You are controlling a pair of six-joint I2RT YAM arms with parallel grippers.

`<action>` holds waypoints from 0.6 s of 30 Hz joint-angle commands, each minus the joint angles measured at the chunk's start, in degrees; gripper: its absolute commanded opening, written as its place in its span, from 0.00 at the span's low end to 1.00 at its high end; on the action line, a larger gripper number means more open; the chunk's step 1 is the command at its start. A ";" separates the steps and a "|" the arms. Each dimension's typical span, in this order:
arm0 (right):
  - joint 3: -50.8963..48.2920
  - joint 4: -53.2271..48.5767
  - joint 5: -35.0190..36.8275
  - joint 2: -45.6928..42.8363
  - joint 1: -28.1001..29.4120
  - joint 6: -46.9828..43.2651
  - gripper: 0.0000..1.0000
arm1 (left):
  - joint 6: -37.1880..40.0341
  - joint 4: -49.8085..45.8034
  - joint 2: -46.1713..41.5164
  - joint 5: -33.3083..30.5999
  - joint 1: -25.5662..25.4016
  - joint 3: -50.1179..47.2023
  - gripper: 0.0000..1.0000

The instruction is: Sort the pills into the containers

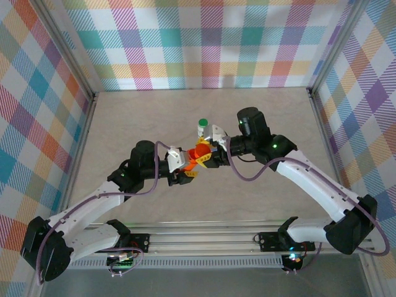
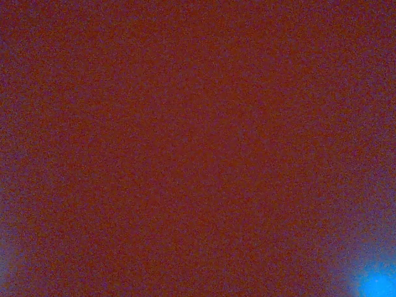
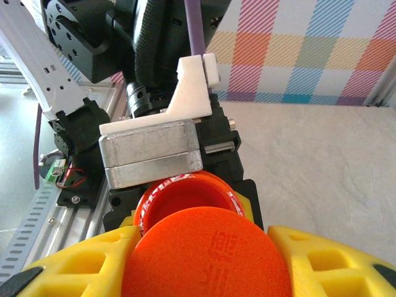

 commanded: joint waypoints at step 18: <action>5.99 -9.38 -6.03 6.19 0.00 -6.76 0.00 | 2.45 5.62 1.84 6.25 -1.41 6.12 0.35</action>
